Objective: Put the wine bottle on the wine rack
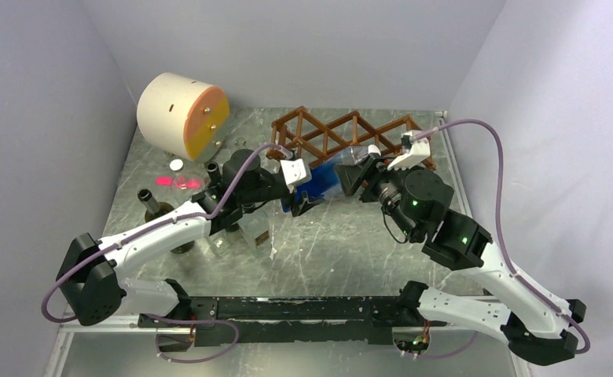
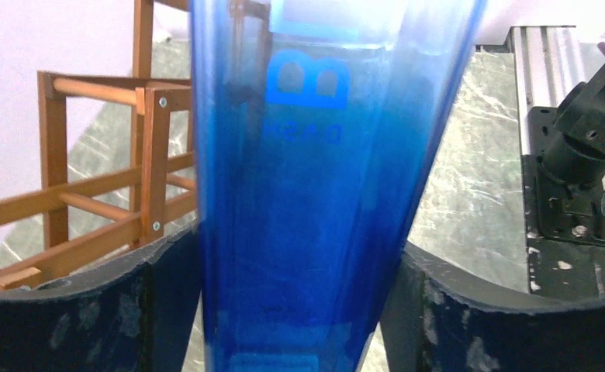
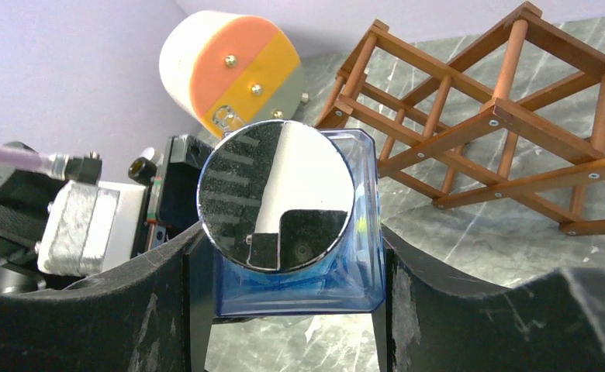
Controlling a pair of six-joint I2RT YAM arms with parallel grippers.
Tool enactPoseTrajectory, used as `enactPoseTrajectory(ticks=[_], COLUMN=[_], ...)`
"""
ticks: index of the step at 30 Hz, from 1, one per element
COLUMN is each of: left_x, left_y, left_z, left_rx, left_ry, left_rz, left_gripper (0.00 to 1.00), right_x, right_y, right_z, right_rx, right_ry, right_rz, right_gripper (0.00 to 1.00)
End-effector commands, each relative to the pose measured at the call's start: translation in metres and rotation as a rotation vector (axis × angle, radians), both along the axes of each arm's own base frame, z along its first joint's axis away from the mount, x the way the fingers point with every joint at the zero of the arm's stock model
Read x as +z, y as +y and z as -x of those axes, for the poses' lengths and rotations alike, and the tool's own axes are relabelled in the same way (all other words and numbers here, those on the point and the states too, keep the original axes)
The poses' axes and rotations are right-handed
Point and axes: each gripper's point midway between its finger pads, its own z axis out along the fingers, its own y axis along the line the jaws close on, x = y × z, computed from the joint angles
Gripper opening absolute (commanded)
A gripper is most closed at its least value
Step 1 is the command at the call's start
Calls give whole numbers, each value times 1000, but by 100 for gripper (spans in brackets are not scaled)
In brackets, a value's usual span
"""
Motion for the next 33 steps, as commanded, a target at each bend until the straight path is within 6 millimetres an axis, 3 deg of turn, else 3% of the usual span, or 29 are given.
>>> enactPoseTrajectory(ticks=[1, 5, 8, 10, 13, 15, 16, 18, 20, 23, 29, 33], left_x=[29, 40, 42, 42, 44, 50, 56, 65, 77, 96, 135, 161], left_y=[1, -2, -5, -8, -9, -9, -10, -10, -9, -7, 1, 10], left_z=[-3, 6, 2, -3, -9, -12, -13, -14, -15, -17, -21, -25], left_rx=[10, -35, -34, -25, -1, 5, 5, 3, 12, 22, 55, 84], left_ry=[-156, -236, -249, -244, -255, -271, -280, -305, -331, -379, -505, -622], left_rz=[101, 141, 135, 124, 116, 110, 111, 113, 126, 128, 119, 83], left_gripper=[74, 74, 76, 71, 41, 11, 8, 7, 7, 7, 7, 7], right_x=[85, 87, 87, 87, 86, 85, 84, 81, 78, 73, 77, 96], right_y=[-9, -8, -6, -5, -4, -5, -5, -6, -7, -11, -27, -39], right_z=[13, 18, 20, 21, 22, 24, 24, 25, 25, 28, 37, 49], right_rx=[22, 46, 65, 75, 83, 86, 86, 85, 81, 80, 80, 109], right_ry=[-157, -155, -153, -153, -148, -142, -137, -119, -99, -81, -90, -141], right_rz=[-325, -344, -344, -344, -340, -340, -339, -329, -308, -260, -203, -191], right_gripper=[20, 21, 23, 23, 24, 26, 28, 39, 61, 78, 86, 87])
